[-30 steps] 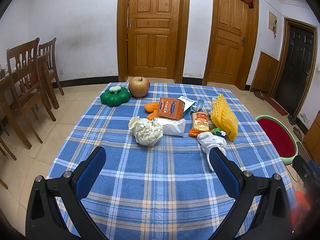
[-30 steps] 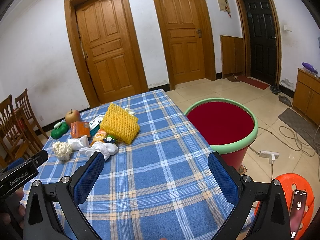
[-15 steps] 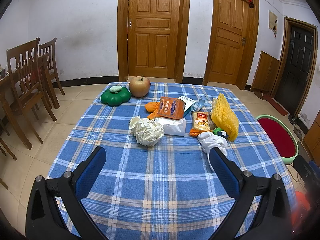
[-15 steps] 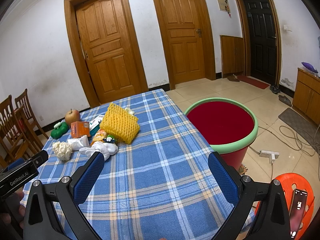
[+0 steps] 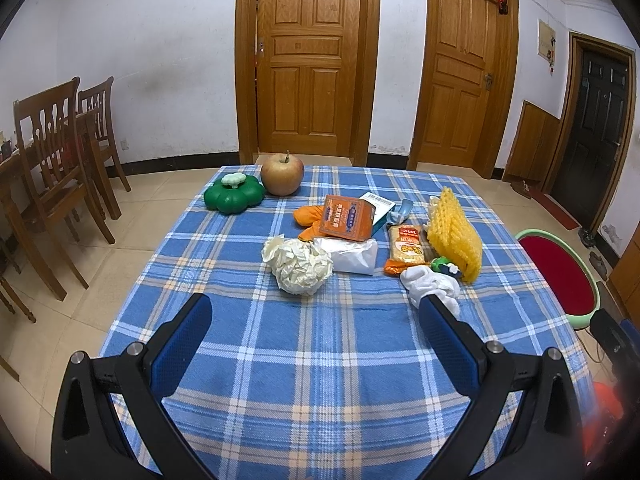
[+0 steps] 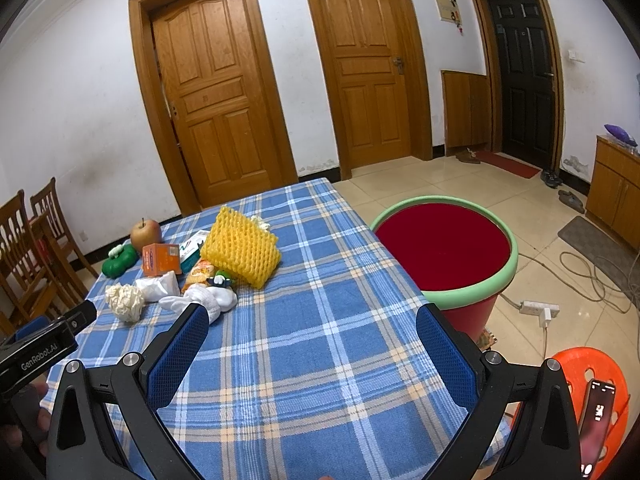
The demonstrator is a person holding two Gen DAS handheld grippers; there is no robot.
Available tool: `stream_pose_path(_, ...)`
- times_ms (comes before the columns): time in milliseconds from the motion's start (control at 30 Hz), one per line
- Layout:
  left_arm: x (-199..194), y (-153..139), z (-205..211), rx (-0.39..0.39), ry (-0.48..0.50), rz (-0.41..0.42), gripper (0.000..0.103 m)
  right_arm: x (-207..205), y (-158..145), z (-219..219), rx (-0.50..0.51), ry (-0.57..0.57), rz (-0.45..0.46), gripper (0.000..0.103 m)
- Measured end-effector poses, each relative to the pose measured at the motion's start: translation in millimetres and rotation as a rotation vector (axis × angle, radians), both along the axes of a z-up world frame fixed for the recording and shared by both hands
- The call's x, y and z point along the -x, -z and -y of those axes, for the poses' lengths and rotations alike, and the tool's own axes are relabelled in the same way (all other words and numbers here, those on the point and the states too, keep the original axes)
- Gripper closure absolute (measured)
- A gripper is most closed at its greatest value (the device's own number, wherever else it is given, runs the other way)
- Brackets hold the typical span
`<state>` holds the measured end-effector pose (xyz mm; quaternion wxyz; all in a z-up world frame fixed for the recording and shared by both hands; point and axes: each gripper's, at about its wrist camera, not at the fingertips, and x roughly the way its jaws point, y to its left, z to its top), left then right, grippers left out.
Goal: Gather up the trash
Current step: 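Grasp the yellow foam net with the right tool while the left tool grasps crumpled white paper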
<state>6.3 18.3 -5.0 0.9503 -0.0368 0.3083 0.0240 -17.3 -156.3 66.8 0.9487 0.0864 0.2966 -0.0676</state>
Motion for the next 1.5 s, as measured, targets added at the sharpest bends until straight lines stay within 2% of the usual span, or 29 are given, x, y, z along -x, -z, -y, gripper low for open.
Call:
stream_pose_path(400,-39.6,-10.6,-34.8,0.000,-0.028,-0.034,0.002,-36.8,-6.3,-4.3,0.004,-0.051,-0.013,0.000)
stream_pose_path(500,-54.4,-5.8,-43.3,-0.021,-0.033,-0.059,0.002,-50.8,-4.0,-7.2,0.004,-0.071,-0.023,0.000)
stream_pose_path(700,-81.0,14.0,-54.4,0.008,0.009,-0.128,0.002,-81.7,2.9,-15.0,-0.002,-0.095,-0.069,0.000)
stream_pose_path(833,-97.7,31.7,-53.9,0.024,0.053,-0.179,0.016,-102.6,15.3,-19.3,-0.048,-0.097,-0.115,0.000)
stream_pose_path(933,-109.7,46.2,-55.1,0.083,0.106,-0.219,0.019,-120.7,25.5,-26.6,-0.062,-0.103,-0.162,0.000)
stream_pose_path(1000,-115.5,53.0,-57.0,0.141,0.158,-0.237,0.027,-132.5,29.5,-33.9,-0.048,-0.114,-0.189,0.000)
stream_pose_path(1067,-119.6,56.6,-57.5,0.181,0.183,-0.253,0.041,-141.9,32.0,-39.6,-0.033,-0.117,-0.203,0.000)
stream_pose_path(1167,-122.2,58.5,-57.4,0.235,0.217,-0.266,0.056,-153.8,38.2,-43.5,-0.040,-0.105,-0.222,0.000)
stream_pose_path(1267,-121.0,55.4,-56.0,0.235,0.240,-0.263,0.062,-161.3,44.0,-40.9,-0.074,-0.075,-0.228,0.000)
stream_pose_path(1367,-121.3,55.8,-59.0,0.268,0.251,-0.259,0.064,-164.3,46.7,-38.1,-0.085,-0.051,-0.230,0.000)
stream_pose_path(1433,-121.6,56.1,-61.8,0.281,0.254,-0.255,0.065,-164.9,49.9,-34.3,-0.121,-0.029,-0.236,0.010)
stream_pose_path(1500,-119.6,54.9,-63.0,0.285,0.263,-0.246,0.066,-165.7,54.0,-31.8,-0.152,-0.026,-0.246,0.043)
